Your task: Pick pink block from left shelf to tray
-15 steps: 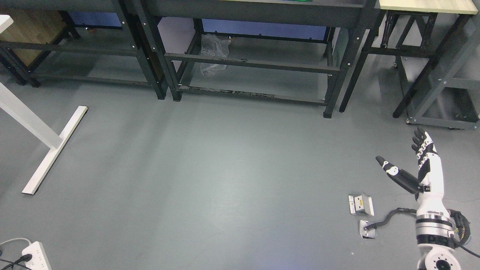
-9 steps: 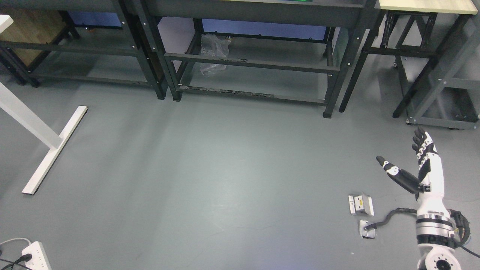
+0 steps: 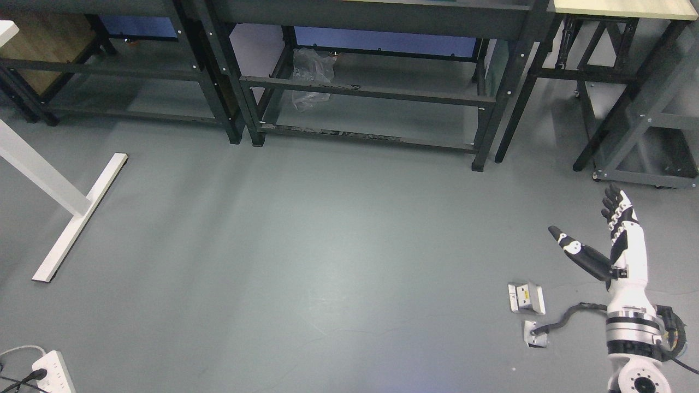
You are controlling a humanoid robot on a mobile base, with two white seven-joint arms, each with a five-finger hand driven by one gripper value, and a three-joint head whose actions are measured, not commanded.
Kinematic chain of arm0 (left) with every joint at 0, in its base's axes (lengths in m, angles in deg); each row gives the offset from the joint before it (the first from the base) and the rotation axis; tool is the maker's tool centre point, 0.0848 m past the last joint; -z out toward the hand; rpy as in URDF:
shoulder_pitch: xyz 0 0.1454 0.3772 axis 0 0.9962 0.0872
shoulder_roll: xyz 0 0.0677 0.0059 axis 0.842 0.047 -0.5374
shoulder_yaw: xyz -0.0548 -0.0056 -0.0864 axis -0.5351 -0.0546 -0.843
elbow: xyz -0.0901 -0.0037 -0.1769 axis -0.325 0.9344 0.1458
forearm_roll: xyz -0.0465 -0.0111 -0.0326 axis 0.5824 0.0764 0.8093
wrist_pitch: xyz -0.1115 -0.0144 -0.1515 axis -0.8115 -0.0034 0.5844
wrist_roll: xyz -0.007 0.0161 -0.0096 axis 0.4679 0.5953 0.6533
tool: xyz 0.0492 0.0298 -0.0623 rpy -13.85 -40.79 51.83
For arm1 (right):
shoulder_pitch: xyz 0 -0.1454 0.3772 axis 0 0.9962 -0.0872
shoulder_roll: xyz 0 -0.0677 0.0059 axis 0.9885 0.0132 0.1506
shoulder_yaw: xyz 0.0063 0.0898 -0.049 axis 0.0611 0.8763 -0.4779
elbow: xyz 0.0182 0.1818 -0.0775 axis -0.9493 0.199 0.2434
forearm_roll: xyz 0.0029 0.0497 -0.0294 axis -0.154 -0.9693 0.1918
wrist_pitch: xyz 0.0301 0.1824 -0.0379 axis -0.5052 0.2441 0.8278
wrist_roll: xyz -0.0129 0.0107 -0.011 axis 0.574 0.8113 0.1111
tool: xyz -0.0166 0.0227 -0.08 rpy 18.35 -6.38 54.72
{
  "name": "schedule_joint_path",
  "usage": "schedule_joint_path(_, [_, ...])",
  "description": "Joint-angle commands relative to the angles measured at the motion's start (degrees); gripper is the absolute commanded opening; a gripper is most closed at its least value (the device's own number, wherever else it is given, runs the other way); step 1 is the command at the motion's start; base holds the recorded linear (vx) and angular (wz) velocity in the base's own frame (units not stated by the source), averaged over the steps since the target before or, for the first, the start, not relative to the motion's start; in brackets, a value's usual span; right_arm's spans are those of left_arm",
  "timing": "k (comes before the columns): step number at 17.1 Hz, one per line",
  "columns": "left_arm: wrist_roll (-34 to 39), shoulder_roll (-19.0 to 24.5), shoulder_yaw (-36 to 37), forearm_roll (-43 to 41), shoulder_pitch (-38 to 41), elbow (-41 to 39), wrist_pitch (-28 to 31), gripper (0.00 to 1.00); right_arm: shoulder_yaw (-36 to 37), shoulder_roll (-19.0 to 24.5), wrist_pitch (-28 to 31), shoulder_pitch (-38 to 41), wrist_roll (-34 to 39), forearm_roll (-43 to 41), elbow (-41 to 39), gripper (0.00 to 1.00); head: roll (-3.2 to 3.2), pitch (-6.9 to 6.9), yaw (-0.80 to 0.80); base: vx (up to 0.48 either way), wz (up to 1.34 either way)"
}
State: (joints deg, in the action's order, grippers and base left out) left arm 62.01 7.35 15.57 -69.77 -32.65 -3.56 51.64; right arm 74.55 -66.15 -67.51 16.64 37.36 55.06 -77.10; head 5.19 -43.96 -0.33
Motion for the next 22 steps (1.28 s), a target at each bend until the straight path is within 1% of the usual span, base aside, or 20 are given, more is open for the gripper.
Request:
schedule_joint_path(1, [0.0, 1.0, 0.0, -0.1, -1.3, -1.0, 0.0, 1.00, -1.4, -1.0, 0.1, -0.5, -15.2, 36.1, -0.1, 0.98, 0.00, 0.00, 0.00, 0.011, 0.01])
schedule_joint_path(2, [0.0, 1.0, 0.0, -0.1, -1.3, -1.0, 0.0, 1.00, -3.4, -1.0, 0.7, -0.3, -19.3, 47.0, -0.2, 0.98, 0.00, 0.00, 0.00, 0.039, 0.01])
schedule_joint_path(3, [0.0, 1.0, 0.0, -0.1, -1.3, -1.0, 0.0, 1.00, -4.9, -1.0, 1.8, -0.2, -20.0, 51.9, -0.6, 0.98, 0.00, 0.00, 0.00, 0.039, 0.01])
schedule_joint_path(4, [0.0, 1.0, 0.0, -0.1, -1.3, -1.0, 0.0, 1.00, -5.2, -1.0, 2.5, 0.0, -20.0, 53.1, -0.8, 0.98, 0.00, 0.00, 0.00, 0.066, 0.00])
schedule_joint_path(9, [0.0, 1.0, 0.0, -0.1, -1.3, -1.0, 0.0, 1.00, -5.4, -1.0, 2.6, 1.3, -20.0, 51.5, -2.7, 0.99, 0.00, 0.00, 0.00, 0.109, 0.02])
schedule_joint_path(11, [0.0, 1.0, 0.0, -0.1, -1.3, -1.0, 0.0, 1.00, -5.4, -1.0, 1.7, 1.3, -20.0, 48.4, -2.8, 1.00, 0.00, 0.00, 0.00, 0.162, 0.01])
schedule_joint_path(12, [0.0, 1.0, 0.0, -0.1, -1.3, -1.0, 0.0, 1.00, -5.4, -1.0, 0.1, 1.4, -19.9, 46.9, -2.8, 1.00, 0.00, 0.00, 0.00, 0.161, 0.00])
schedule_joint_path(13, [0.0, 1.0, 0.0, -0.1, -1.3, -1.0, 0.0, 1.00, -5.3, -1.0, -0.1, 1.3, -19.4, 46.9, -2.9, 1.00, 0.00, 0.00, 0.00, 0.182, -0.01])
schedule_joint_path(17, [0.0, 1.0, 0.0, -0.1, -1.3, -1.0, 0.0, 1.00, -5.3, -1.0, 0.0, 1.3, -12.0, 47.0, -2.7, 1.00, 0.00, 0.00, 0.00, 0.156, 0.02])
schedule_joint_path(22, [0.0, 1.0, 0.0, -0.1, -1.3, -1.0, 0.0, 1.00, -5.3, -1.0, 1.5, 1.1, -12.0, 46.9, -2.8, 1.00, 0.00, 0.00, 0.00, 0.129, 0.34])
